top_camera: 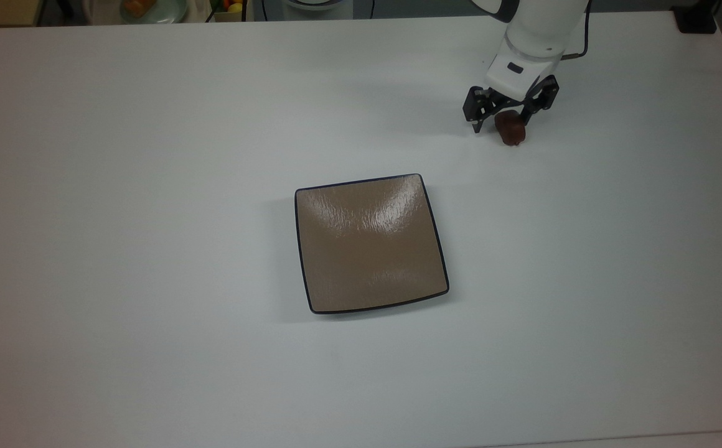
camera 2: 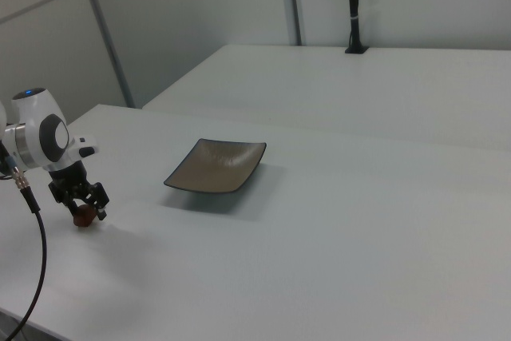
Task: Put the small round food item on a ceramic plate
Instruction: 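Close the gripper around the reddish-brown food item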
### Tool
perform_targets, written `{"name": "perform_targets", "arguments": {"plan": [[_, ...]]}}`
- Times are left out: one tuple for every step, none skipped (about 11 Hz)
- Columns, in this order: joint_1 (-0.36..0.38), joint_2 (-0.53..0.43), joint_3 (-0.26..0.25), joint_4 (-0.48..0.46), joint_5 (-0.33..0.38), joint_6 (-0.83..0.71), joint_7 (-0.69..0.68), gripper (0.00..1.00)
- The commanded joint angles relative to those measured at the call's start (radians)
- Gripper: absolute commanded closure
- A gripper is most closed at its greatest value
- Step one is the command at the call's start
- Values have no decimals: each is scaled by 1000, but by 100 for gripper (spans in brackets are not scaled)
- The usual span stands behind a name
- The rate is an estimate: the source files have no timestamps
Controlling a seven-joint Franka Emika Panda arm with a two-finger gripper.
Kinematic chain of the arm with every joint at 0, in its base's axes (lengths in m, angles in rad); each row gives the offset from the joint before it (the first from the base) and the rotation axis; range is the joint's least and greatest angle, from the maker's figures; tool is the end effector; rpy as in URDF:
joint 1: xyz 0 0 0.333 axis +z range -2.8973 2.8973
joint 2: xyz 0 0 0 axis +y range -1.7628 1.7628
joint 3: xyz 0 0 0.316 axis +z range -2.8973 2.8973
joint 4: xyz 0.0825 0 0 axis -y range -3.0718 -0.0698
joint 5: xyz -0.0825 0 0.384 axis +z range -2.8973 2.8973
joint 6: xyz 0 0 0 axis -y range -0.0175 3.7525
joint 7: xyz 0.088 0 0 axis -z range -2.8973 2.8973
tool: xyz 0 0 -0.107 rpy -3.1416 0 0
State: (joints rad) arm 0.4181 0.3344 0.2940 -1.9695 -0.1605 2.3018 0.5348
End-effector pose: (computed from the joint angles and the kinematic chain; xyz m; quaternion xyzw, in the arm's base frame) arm 0.4690 0.3909 0.3097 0.9909 0.1334 0.0138 0.0055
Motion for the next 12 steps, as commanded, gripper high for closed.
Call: {"name": "perform_targets", "arguments": {"plan": [[25, 3, -7, -9, -22, 27, 21, 39], [27, 5, -7, -9, -22, 27, 21, 49], [27, 6, -7, -8, -22, 27, 21, 59], [25, 6, -7, -6, -22, 27, 19, 65], [24, 6, -7, -5, -22, 25, 19, 67], [21, 2, -7, -2, -22, 18, 17, 67], [18, -5, -7, 0, -22, 10, 17, 67], [16, -15, -7, 11, -22, -1, 17, 67], [5, -32, -7, 24, -21, -30, 14, 67], [-4, -47, -9, 43, -21, -60, 10, 67], [-19, -67, -9, 61, -19, -90, -2, 67], [-37, -89, -13, 83, -4, -125, -33, 67]]}}
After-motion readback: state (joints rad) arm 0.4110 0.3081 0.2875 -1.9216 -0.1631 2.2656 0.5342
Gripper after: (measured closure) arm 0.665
